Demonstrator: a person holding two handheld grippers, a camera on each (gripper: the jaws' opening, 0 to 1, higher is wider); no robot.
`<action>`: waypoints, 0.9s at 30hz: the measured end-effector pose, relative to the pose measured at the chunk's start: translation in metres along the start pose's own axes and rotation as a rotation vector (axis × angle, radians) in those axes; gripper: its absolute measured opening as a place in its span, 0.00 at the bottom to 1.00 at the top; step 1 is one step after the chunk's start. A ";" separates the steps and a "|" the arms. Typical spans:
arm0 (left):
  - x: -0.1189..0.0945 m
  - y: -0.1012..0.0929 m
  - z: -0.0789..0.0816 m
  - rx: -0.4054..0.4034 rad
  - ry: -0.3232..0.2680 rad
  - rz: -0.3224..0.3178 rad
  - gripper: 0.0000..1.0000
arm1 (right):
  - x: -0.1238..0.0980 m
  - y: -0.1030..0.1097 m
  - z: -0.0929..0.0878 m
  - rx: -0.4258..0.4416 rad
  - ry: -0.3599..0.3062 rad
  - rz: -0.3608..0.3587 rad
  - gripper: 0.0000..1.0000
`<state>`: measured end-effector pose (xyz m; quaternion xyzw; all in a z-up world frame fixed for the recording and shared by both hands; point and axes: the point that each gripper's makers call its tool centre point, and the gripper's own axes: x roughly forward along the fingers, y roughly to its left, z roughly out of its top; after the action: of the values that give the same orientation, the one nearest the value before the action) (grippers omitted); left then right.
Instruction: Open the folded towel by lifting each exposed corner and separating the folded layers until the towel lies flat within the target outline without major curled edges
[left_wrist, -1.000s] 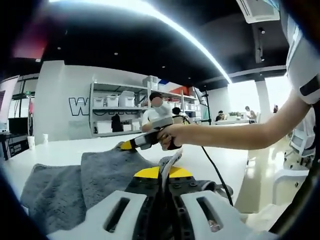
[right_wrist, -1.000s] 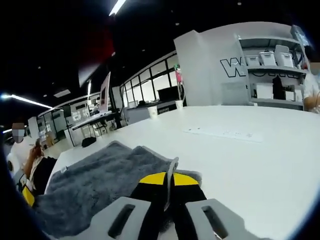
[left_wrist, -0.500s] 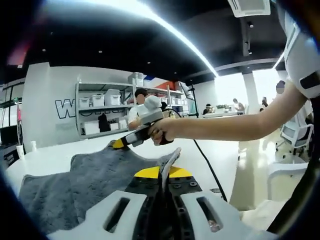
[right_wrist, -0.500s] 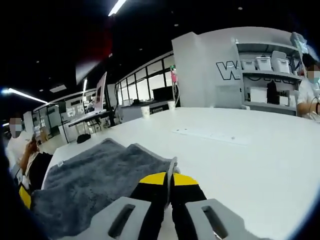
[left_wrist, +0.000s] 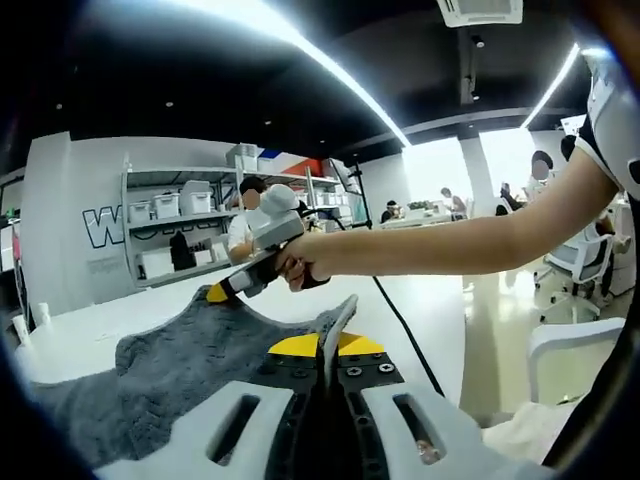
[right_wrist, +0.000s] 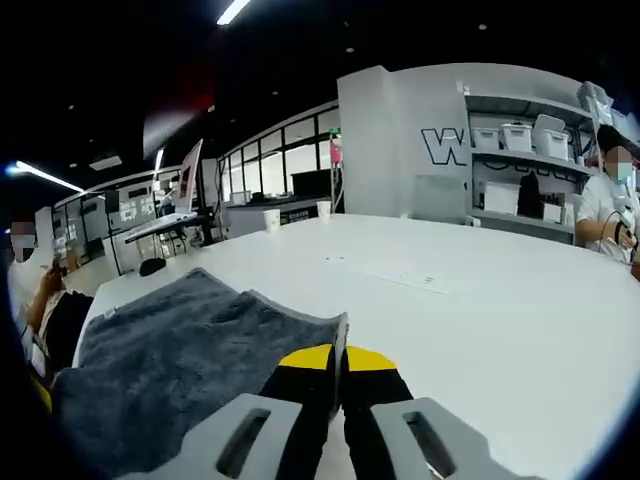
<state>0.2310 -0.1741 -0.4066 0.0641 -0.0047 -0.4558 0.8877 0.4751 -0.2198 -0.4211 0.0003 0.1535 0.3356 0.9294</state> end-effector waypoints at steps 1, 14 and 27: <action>0.004 -0.002 0.001 0.006 -0.001 -0.008 0.01 | -0.001 -0.002 0.001 -0.001 0.001 -0.006 0.00; 0.045 -0.035 0.011 0.083 0.011 -0.098 0.01 | -0.047 -0.041 -0.004 -0.036 0.020 -0.085 0.00; 0.069 -0.060 0.014 0.093 0.020 -0.166 0.01 | -0.073 -0.058 -0.008 -0.049 0.036 -0.121 0.00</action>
<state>0.2215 -0.2665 -0.4034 0.1099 -0.0116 -0.5263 0.8431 0.4558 -0.3111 -0.4139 -0.0378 0.1615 0.2822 0.9449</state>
